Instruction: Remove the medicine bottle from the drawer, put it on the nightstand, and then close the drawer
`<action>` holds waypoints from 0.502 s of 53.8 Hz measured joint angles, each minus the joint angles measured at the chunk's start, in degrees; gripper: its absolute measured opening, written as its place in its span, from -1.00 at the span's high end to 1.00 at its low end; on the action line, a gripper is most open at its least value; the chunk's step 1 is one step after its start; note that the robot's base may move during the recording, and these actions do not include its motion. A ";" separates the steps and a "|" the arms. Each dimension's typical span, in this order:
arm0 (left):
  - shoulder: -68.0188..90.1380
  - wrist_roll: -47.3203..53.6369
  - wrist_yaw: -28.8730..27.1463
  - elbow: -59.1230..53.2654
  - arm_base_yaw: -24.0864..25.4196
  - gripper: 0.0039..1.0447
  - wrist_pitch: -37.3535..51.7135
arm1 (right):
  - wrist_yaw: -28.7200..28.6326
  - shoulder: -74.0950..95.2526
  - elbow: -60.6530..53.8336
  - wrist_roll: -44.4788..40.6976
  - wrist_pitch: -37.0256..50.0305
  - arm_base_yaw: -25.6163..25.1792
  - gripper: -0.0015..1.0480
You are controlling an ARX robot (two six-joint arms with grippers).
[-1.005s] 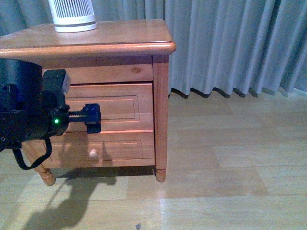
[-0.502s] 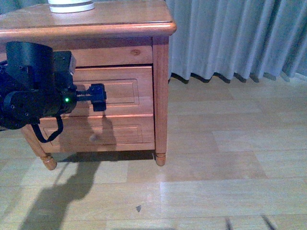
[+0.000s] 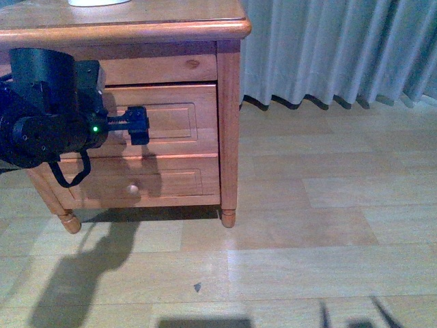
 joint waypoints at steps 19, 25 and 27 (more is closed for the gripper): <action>2.45 0.00 -0.83 1.84 0.39 0.04 -0.52 | 0.00 0.00 0.00 0.00 0.00 0.00 -0.87; 2.51 -0.07 -0.50 1.88 0.44 0.37 -0.46 | 0.00 0.00 0.00 0.00 0.00 0.00 -0.87; 2.51 -0.04 -0.76 1.88 0.31 0.46 -0.26 | 0.00 0.00 0.00 0.00 0.00 0.00 -0.87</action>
